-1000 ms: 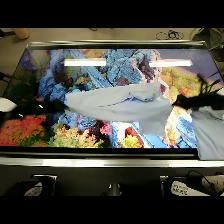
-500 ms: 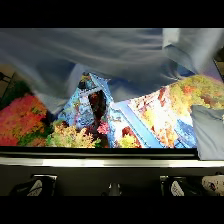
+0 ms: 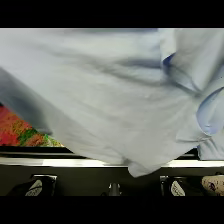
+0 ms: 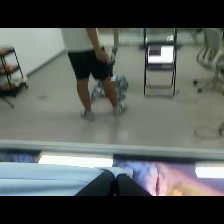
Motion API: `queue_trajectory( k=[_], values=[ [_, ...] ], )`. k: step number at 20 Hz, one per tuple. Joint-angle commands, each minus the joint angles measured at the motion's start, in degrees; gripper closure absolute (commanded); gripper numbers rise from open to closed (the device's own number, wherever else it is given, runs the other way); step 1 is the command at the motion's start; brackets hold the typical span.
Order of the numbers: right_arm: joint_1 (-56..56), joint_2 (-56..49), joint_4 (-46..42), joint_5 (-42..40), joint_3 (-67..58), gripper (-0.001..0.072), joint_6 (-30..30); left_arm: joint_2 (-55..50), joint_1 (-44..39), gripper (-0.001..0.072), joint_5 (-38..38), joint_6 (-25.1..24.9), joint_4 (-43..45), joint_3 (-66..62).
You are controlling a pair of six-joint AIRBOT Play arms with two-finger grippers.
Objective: Fold the shirts.
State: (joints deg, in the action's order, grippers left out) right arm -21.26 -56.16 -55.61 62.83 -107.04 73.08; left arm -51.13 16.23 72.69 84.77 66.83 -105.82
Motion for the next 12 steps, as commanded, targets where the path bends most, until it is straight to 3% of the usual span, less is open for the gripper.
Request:
queue_trajectory(
  k=[1, 4, 7, 12],
  values=[
    [0.0, -13.6, -3.3, 12.2, -0.1, 0.0696, 1.9, -7.3, -0.5, 0.0683, 6.3, -1.2, 0.7, 11.5],
    [0.9, -28.9, -3.2, 14.7, -0.1, 0.0696, 5.4, -15.2, -4.4, 0.0682, -2.4, -3.0, 0.7, 26.0],
    [4.4, -41.0, -3.1, 14.5, -0.1, 0.0695, 10.1, -25.7, -9.0, 0.0681, -10.4, -2.9, 0.7, 32.0],
    [9.7, -48.8, -3.4, 10.7, -0.1, 0.0695, 13.9, -37.6, -11.8, 0.0654, -9.1, -0.4, -3.3, 31.5]
  ],
)
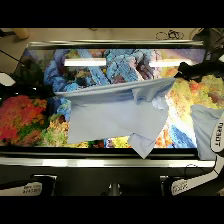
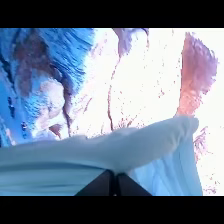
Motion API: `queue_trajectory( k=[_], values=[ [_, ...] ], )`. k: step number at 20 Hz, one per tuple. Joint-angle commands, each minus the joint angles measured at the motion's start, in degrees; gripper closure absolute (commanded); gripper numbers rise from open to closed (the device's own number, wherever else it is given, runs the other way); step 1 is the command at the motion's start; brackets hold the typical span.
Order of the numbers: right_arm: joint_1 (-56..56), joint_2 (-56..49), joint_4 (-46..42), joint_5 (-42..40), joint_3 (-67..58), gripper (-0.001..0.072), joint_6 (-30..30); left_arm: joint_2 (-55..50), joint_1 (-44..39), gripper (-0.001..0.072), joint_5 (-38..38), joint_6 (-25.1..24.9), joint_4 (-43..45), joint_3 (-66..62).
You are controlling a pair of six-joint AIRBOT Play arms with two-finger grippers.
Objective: Fold the shirts.
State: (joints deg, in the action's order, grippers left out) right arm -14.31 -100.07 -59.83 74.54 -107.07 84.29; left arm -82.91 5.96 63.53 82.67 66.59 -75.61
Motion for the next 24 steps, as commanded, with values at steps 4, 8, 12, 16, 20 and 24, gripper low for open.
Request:
queue_trajectory(
  k=[4, 8, 12, 16, 20, 24],
  values=[
    [2.1, -3.4, 0.4, 0.0, -0.2, 0.0296, 3.1, -6.0, 2.1, 0.0145, 12.6, 1.7, -2.9, -2.1],
    [-2.5, -1.2, -9.3, 15.9, 0.4, 0.0225, 2.7, 0.0, 6.7, 0.0326, 21.8, 1.7, -2.7, 4.8],
    [-4.1, 3.1, -11.9, 16.7, 13.8, 0.0227, 2.8, 9.7, 4.7, 0.015, 11.1, 1.7, -6.9, 28.5],
    [-4.1, 7.9, -12.2, 12.7, 25.1, 0.0227, 0.9, 10.4, 1.3, 0.0166, 4.8, -1.3, -14.9, 40.3],
    [-4.1, 11.3, -12.9, 10.3, 30.6, 0.0227, 0.2, 10.4, -2.6, 0.0167, 1.1, -0.4, -15.2, 41.0],
    [-4.1, 15.8, -12.6, 5.9, 39.9, 0.0226, -2.2, 10.1, -3.8, 0.0397, -2.1, 1.8, -15.2, 41.0]
  ],
)
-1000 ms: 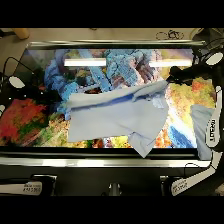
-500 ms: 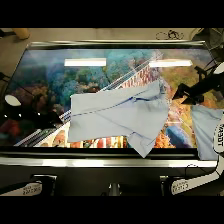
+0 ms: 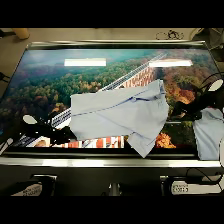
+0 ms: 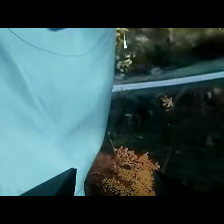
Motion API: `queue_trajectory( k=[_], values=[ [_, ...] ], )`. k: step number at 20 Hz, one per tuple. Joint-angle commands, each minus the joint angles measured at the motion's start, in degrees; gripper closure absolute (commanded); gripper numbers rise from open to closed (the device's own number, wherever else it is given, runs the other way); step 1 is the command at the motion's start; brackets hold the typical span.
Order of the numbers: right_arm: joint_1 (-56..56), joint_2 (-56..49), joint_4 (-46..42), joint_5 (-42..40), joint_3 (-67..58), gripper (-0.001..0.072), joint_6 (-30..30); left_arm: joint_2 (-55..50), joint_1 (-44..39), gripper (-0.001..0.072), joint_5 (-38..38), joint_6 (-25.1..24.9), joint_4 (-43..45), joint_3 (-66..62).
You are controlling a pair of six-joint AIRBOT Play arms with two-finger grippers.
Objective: Fold the shirts.
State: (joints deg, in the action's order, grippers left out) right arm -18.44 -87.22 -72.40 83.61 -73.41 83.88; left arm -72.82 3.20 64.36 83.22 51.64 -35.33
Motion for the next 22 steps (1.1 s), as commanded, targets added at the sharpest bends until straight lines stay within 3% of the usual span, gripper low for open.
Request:
queue_trajectory(
  k=[1, 2, 3, 6, 7, 9, 15, 16, 19, 22],
  values=[
    [0.0, 4.0, 0.9, -4.5, 9.0, 0.0226, -3.4, 0.0, -1.0, 0.055, -2.9, 1.1, -0.2, 0.7],
    [0.0, 5.0, 2.7, -6.3, 12.0, 0.0227, -6.1, 0.0, -1.0, 0.0649, -2.8, 0.3, -0.2, 0.6],
    [0.0, 5.6, 5.0, -8.2, 14.7, 0.0227, -8.7, 0.1, -1.0, 0.068, -2.7, -0.4, -0.2, 0.6],
    [0.1, 5.8, 12.6, -10.5, 20.7, 0.0227, -13.8, 0.8, -1.0, 0.0681, -2.3, -0.6, -0.2, 0.6],
    [0.1, 5.8, 13.1, -11.8, 22.2, 0.0232, -13.9, 1.2, -1.0, 0.0681, -2.2, -0.6, -0.2, 0.6],
    [0.1, 5.8, 13.5, -13.9, 24.1, 0.0333, -13.9, 2.0, -1.0, 0.0682, -2.3, -0.6, -0.2, 0.6],
    [0.1, 5.6, 18.0, -19.5, 28.8, 0.0352, -14.5, 3.3, -1.0, 0.0682, -2.3, -0.5, -0.2, 0.6],
    [0.1, 5.6, 18.1, -20.3, 29.4, 0.0376, -14.5, 3.3, -1.0, 0.0682, -2.3, -0.5, -0.2, 0.6],
    [0.1, 5.7, 20.4, -22.1, 29.3, 0.0697, -14.5, 3.5, -1.0, 0.0682, -2.2, -1.5, -0.2, -0.9],
    [0.1, 8.9, 20.9, -17.9, 23.6, 0.0697, -16.2, 6.8, -0.9, 0.0684, -2.1, -1.9, 1.2, -7.6]
  ],
)
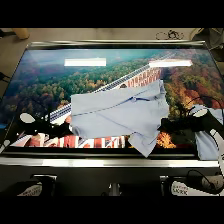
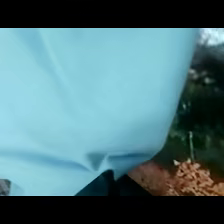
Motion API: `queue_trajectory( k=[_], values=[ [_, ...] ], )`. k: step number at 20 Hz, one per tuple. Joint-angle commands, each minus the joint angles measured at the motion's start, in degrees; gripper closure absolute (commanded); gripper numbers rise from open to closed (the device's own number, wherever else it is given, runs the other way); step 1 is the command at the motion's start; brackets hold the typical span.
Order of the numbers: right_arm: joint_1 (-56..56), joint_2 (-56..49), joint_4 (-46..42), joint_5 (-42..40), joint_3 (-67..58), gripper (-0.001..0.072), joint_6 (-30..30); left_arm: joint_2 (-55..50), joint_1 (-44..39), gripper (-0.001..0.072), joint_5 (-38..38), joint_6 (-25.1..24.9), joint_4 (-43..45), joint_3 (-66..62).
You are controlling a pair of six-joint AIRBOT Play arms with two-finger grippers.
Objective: Fold the shirts.
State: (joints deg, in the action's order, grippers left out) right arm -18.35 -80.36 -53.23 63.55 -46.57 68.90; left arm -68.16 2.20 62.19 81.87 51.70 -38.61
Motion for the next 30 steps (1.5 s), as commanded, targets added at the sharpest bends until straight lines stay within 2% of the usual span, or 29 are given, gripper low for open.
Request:
queue_trajectory(
  k=[1, 4, 7, 9, 11, 18, 21, 23, 24, 27, 30],
  values=[
    [-0.1, 4.6, 1.6, 2.6, -7.5, 0.0697, -1.2, 4.3, 0.4, 0.0685, 0.5, -0.5, 2.1, -8.2],
    [-0.1, 13.6, 1.7, 1.5, -26.2, 0.0697, 0.1, 12.8, 2.2, 0.0685, 1.0, -0.5, 5.9, -26.6],
    [-0.1, 22.9, 0.1, -3.0, -47.5, 0.0697, 1.1, 19.9, 6.2, 0.0685, -1.5, -0.2, 10.3, -50.8],
    [-0.1, 28.5, -2.6, -4.5, -55.1, 0.0697, 2.6, 23.1, 8.6, 0.0685, -3.5, 2.6, 15.1, -62.7],
    [-0.1, 33.2, -3.0, -4.7, -56.6, 0.0697, 6.2, 25.2, 9.1, 0.0685, -3.6, 3.1, 15.3, -68.5],
    [-0.1, 36.5, -4.8, -3.5, -56.6, 0.0696, 8.2, 26.5, 9.1, 0.0684, -2.0, 3.0, 17.9, -69.5],
    [-0.1, 33.8, -9.0, 0.7, -56.6, 0.0697, 10.9, 22.7, 9.1, 0.0684, 7.9, 2.9, 21.8, -69.4],
    [-0.1, 29.7, -10.6, 5.7, -56.6, 0.0697, 10.9, 18.5, 9.1, 0.0683, 14.5, 0.8, 22.3, -67.0],
    [-0.1, 26.6, -10.5, 8.9, -56.6, 0.0697, 11.0, 16.7, 9.1, 0.0683, 15.2, 0.4, 22.2, -64.7],
    [0.0, 14.6, -10.1, 18.7, -56.4, 0.0697, 12.9, 10.0, 9.0, 0.0683, 13.4, 0.4, 22.0, -55.0],
    [3.1, 0.5, -12.0, 17.5, -54.1, 0.0697, 13.9, 0.4, 7.2, 0.0682, 7.3, -1.2, 22.0, -46.5]
  ],
)
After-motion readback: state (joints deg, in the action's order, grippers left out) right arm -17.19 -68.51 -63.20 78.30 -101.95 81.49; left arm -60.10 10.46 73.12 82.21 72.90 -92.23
